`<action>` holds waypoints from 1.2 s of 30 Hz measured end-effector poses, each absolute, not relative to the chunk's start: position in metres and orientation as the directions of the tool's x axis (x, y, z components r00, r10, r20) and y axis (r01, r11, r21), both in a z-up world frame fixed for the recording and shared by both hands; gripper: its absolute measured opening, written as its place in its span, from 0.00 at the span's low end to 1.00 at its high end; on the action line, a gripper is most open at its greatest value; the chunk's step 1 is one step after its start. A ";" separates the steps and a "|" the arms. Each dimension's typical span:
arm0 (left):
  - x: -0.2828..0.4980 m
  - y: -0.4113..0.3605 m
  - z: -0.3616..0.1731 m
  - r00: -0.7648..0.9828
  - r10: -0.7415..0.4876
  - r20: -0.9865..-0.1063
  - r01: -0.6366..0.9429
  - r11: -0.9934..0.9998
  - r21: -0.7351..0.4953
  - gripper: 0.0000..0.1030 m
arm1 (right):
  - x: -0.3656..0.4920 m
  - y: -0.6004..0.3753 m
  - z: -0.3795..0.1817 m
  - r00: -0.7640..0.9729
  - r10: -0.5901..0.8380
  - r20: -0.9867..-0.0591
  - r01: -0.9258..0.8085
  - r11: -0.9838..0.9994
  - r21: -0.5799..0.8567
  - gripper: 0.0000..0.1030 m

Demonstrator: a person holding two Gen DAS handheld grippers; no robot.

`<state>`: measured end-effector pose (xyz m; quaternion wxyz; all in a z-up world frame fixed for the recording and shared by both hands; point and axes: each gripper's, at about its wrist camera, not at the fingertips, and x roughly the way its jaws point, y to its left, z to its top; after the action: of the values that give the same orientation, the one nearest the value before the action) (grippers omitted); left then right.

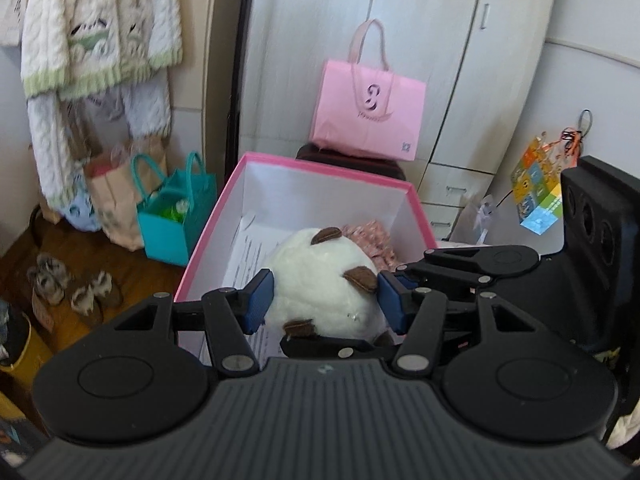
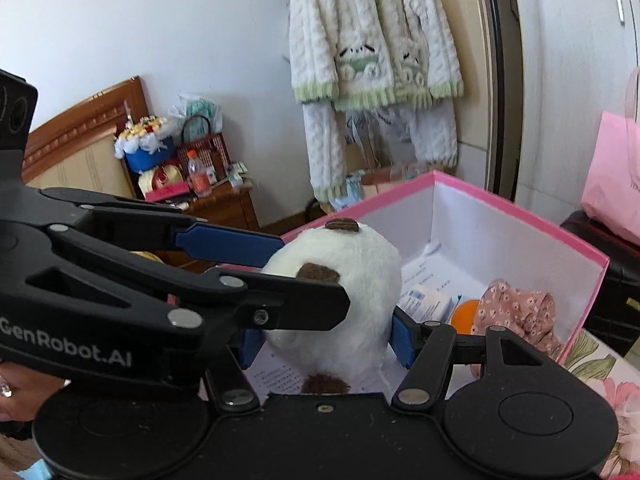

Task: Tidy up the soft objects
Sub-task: 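Open the left tool to drop the plush toy into the box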

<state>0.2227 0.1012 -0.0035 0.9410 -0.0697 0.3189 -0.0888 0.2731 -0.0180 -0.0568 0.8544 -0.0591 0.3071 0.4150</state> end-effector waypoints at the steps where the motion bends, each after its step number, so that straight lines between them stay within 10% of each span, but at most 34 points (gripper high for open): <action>1: 0.224 0.102 -0.006 0.777 -0.209 -0.594 0.115 0.975 -0.192 0.53 | 0.274 -0.016 -0.059 0.459 0.668 -0.585 -0.746 0.647 0.154 0.67; 16: 0.181 0.100 0.015 0.814 -0.174 -0.554 0.125 0.984 -0.126 0.63 | 0.239 -0.071 -0.043 0.551 0.632 -0.545 -0.691 0.712 0.127 0.75; 36: 0.064 0.015 0.060 0.717 -0.454 -0.529 0.531 0.847 -0.008 0.71 | 0.119 -0.237 -0.018 0.654 0.531 -0.539 -0.497 0.838 0.224 0.77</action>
<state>0.0636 0.0146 0.0596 0.9237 0.0723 0.2655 -0.2666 0.1189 -0.2373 -0.0182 0.9090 0.0281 0.3050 0.2828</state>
